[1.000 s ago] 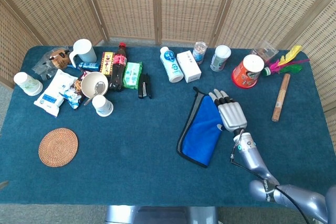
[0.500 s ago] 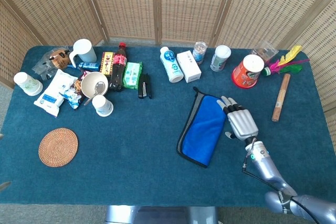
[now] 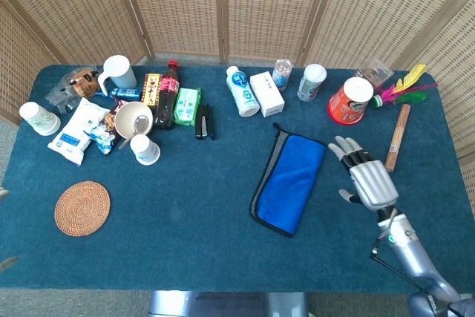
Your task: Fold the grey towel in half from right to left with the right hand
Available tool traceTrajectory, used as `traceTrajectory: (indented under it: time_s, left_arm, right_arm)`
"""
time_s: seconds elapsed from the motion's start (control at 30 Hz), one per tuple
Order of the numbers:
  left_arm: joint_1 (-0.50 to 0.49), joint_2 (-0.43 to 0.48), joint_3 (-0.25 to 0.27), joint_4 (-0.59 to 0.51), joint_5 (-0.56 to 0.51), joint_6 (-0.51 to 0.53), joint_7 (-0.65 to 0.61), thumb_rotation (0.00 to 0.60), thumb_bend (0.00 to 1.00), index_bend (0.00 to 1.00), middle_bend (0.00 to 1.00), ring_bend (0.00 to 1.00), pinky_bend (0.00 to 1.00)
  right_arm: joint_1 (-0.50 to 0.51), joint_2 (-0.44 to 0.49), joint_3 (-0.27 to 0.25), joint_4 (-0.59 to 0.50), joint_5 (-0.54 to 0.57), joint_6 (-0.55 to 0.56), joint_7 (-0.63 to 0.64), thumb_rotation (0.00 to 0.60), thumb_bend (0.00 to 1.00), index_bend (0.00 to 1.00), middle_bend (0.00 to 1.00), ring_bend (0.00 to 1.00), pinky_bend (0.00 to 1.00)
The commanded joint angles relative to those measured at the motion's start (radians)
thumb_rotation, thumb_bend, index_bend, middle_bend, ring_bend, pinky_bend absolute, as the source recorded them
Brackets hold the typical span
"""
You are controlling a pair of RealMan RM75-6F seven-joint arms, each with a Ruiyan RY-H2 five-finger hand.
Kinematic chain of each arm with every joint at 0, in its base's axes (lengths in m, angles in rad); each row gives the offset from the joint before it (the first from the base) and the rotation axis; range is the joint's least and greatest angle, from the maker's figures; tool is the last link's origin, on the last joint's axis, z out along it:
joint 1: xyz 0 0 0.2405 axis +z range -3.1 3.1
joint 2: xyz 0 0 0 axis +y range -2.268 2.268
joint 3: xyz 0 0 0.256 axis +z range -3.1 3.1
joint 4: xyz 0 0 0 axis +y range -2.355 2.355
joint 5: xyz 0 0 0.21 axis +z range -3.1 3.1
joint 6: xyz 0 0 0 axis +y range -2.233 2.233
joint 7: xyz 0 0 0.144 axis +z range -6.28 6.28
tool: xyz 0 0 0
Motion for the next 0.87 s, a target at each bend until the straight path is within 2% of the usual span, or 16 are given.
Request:
traceTrajectory:
  time_s: [0.03,0.17,0.23,0.53,0.77,0.87]
  left_arm:
    - [0.009,-0.017,-0.009,-0.012,-0.022,0.011,0.042,0.6,0.19,0.0,0.0,0.0,0.01]
    - [0.03,-0.052,-0.029,-0.033,-0.066,0.051,0.093,0.6,0.18,0.0,0.0,0.0,0.0]
    - [0.035,-0.067,-0.034,-0.035,-0.076,0.059,0.106,0.6,0.18,0.0,0.0,0.0,0.0]
    - [0.048,-0.119,-0.047,-0.007,-0.104,0.068,0.133,0.6,0.18,0.0,0.0,0.0,0.0]
    - [0.055,-0.145,-0.059,0.022,-0.098,0.092,0.184,0.6,0.18,0.0,0.0,0.0,0.0]
    - [0.064,-0.16,-0.062,0.033,-0.094,0.11,0.21,0.6,0.17,0.0,0.0,0.0,0.0]
  right_arm:
    - [-0.098,0.024,-0.003,0.011,-0.055,0.163,0.006,0.593,0.0,0.07,0.03,0.0,0.29]
    - [-0.204,0.081,-0.003,-0.08,-0.032,0.285,0.078,0.511,0.0,0.05,0.0,0.0,0.2]
    - [-0.23,0.093,-0.005,-0.099,-0.034,0.308,0.09,0.499,0.0,0.05,0.0,0.0,0.19]
    - [-0.319,0.121,-0.006,-0.128,-0.044,0.385,0.098,0.493,0.0,0.05,0.0,0.0,0.19]
    - [-0.358,0.122,-0.005,-0.128,-0.047,0.4,0.078,0.497,0.0,0.05,0.0,0.0,0.17]
    - [-0.371,0.115,-0.003,-0.115,-0.041,0.398,0.051,0.536,0.0,0.07,0.0,0.0,0.13]
